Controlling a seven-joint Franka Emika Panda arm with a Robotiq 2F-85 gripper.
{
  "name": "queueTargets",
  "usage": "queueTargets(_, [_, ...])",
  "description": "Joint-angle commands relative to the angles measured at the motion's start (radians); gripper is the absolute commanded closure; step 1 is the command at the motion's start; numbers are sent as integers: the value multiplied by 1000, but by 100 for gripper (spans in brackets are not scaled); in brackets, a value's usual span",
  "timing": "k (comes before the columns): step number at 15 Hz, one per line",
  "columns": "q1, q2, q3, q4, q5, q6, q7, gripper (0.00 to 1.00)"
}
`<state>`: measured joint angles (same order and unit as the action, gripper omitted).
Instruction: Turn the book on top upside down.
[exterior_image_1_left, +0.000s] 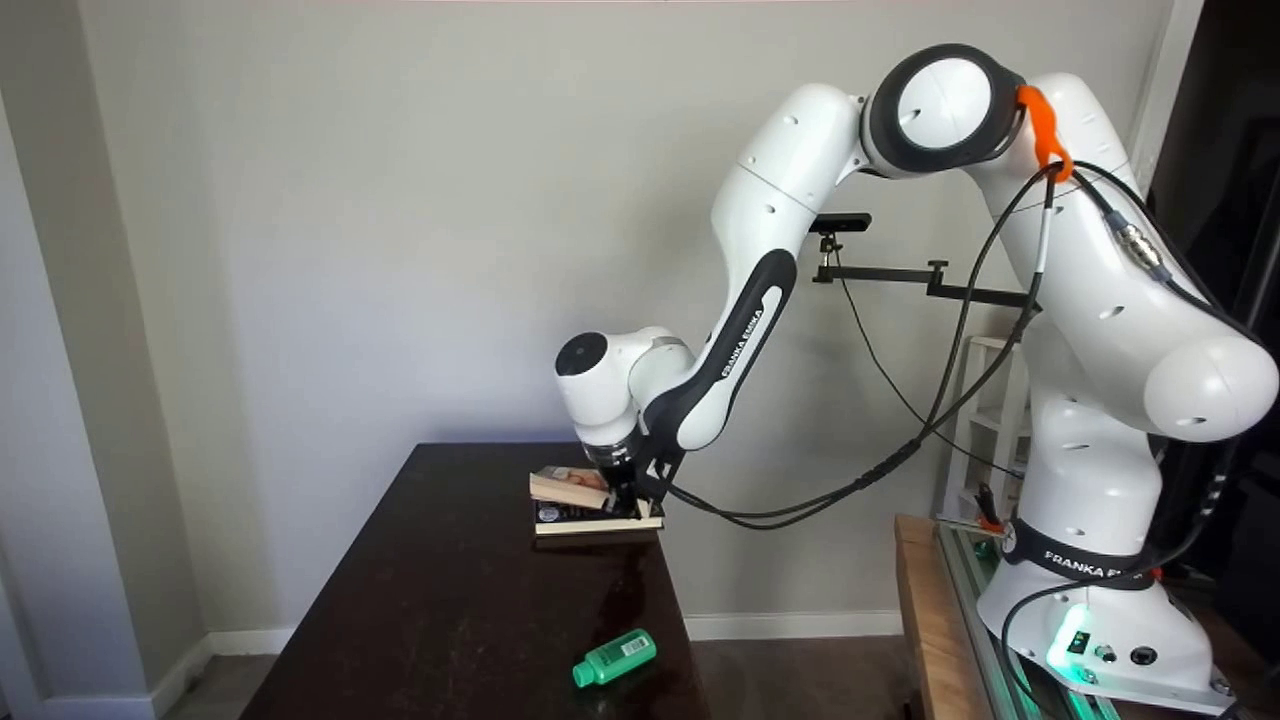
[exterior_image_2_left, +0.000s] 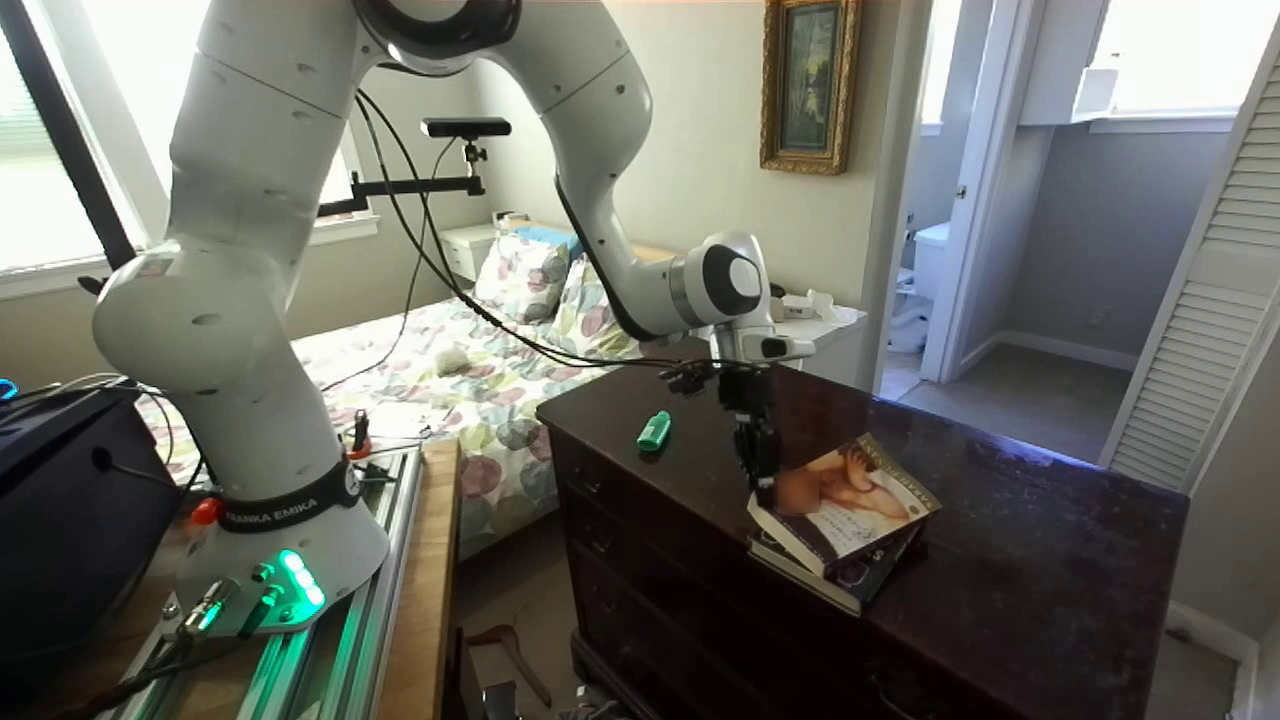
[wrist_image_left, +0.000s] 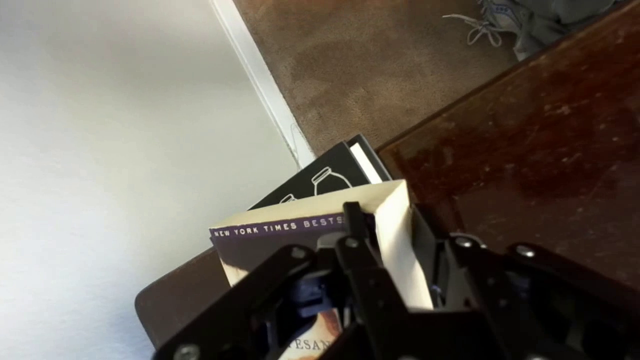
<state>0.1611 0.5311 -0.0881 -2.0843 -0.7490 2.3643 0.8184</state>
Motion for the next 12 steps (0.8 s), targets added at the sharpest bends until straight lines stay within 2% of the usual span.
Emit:
queueTargets(1, [-66,-66,72,-17,200,-17,-199,93])
queueTargets(3, [-94,-104,97,-15,351,-20,-345,93])
queueTargets(7, [-165,-204,143,15,662,-119,-645,93])
queueTargets(9, [-188,-243,137,41,763,-196,-739,93])
queueTargets(12, [-215,-270,113,81,844,-300,-825,93])
